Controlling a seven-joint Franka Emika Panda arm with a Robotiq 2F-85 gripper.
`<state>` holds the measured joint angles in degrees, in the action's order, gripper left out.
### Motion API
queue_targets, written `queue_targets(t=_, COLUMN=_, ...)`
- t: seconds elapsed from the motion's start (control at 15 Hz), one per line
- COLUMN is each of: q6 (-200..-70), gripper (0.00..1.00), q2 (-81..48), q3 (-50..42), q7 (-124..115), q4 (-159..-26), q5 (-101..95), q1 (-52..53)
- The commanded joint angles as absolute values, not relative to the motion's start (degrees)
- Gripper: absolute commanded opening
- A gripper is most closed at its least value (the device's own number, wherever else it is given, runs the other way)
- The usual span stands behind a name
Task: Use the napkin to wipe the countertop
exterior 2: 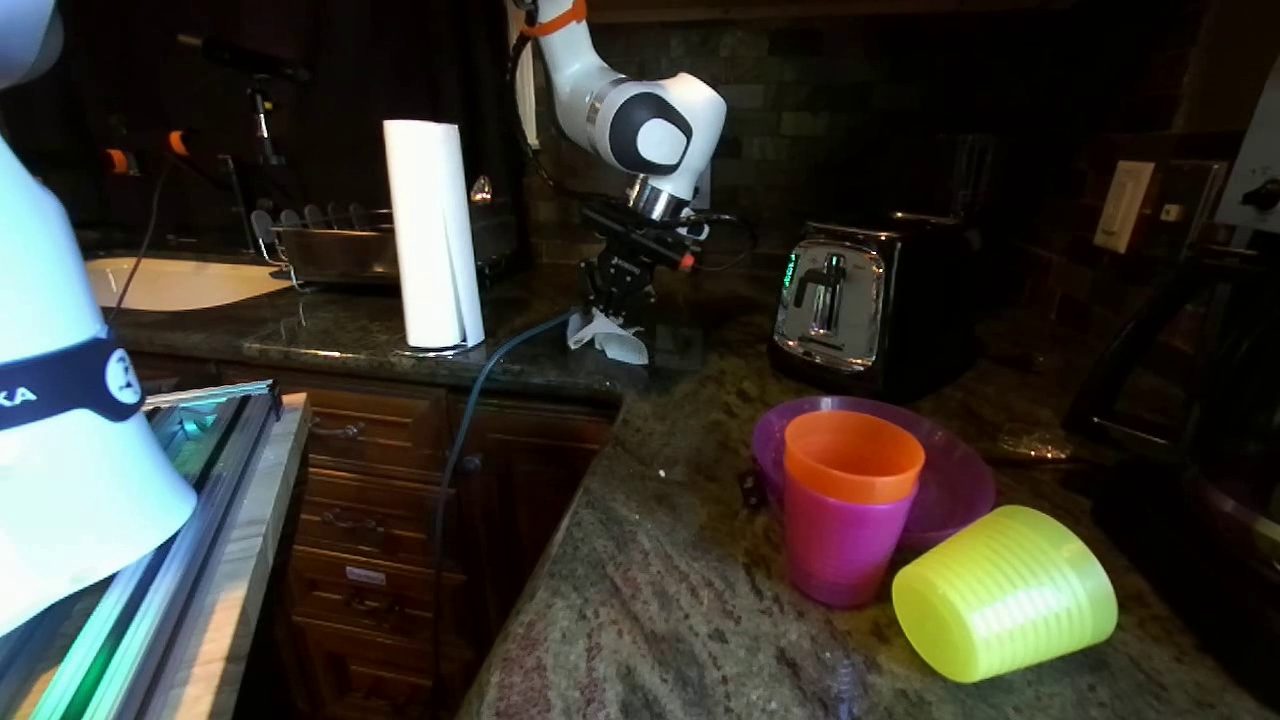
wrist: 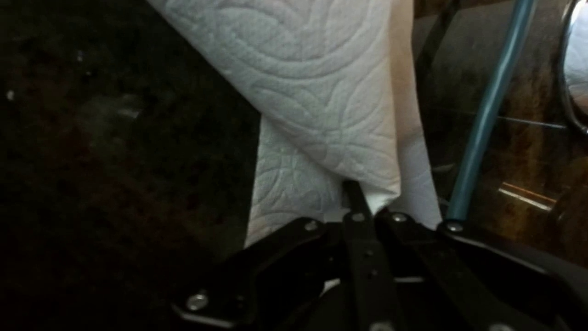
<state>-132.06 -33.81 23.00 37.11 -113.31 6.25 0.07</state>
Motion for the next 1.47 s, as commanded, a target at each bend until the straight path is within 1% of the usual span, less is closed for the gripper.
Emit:
queue_targets(t=0.0, q6=-138.0, gripper=0.01, q2=-26.89, q3=22.81, q7=36.52, q4=-119.89, q5=10.73, q1=-0.32)
queue_targets(t=0.4, q6=-145.34, gripper=0.01, q2=-15.77, q3=24.74, q7=37.39, q4=-128.16, q5=22.75, q1=-1.88)
queue_targets(t=0.6, q6=-146.45, gripper=0.01, q2=-9.23, q3=20.85, q7=30.21, q4=-132.69, q5=21.49, q1=1.1)
queue_targets(t=0.93, q6=-144.02, gripper=0.01, q2=-3.99, q3=13.29, q7=11.93, q4=-137.97, q5=7.35, q1=4.99)
queue_targets(t=1.13, q6=-142.99, gripper=0.01, q2=-4.0, q3=9.72, q7=1.08, q4=-139.57, q5=-4.92, q1=6.11)
queue_targets(t=1.4, q6=-145.98, gripper=0.01, q2=-5.43, q3=6.19, q7=-12.32, q4=-140.43, q5=-19.08, q1=7.02)
